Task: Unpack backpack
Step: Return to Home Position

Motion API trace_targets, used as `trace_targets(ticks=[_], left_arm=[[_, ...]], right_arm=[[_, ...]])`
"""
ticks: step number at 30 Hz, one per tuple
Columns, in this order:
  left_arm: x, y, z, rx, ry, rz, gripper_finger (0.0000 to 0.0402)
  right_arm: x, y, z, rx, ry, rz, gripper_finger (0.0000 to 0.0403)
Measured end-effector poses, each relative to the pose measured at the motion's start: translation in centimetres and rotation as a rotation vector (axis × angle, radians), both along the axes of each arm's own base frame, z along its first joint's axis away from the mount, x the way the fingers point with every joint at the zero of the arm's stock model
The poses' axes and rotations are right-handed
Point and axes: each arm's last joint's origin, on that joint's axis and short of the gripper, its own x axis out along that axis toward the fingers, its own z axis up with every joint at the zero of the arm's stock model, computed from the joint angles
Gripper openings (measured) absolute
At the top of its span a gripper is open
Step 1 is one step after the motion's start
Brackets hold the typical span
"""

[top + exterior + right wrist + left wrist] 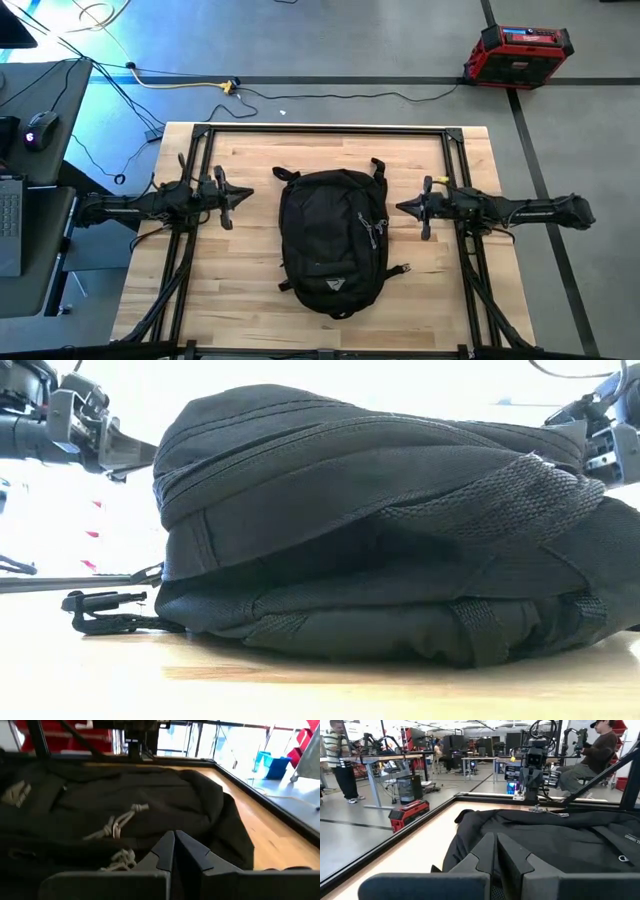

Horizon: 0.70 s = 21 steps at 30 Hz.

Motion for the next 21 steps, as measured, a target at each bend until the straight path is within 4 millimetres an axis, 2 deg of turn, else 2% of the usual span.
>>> trace_targets(ticks=[8,21], left_arm=[[0.0,0.0,0.0,0.008,0.002,0.000,0.0000],[0.0,0.0,0.0,0.010,0.003,0.000,0.0000]], right_arm=[[0.2,0.0,1.0,-0.068,-0.101,0.019,0.0000],[0.2,0.0,1.0,0.073,-0.115,0.006,0.0000]])
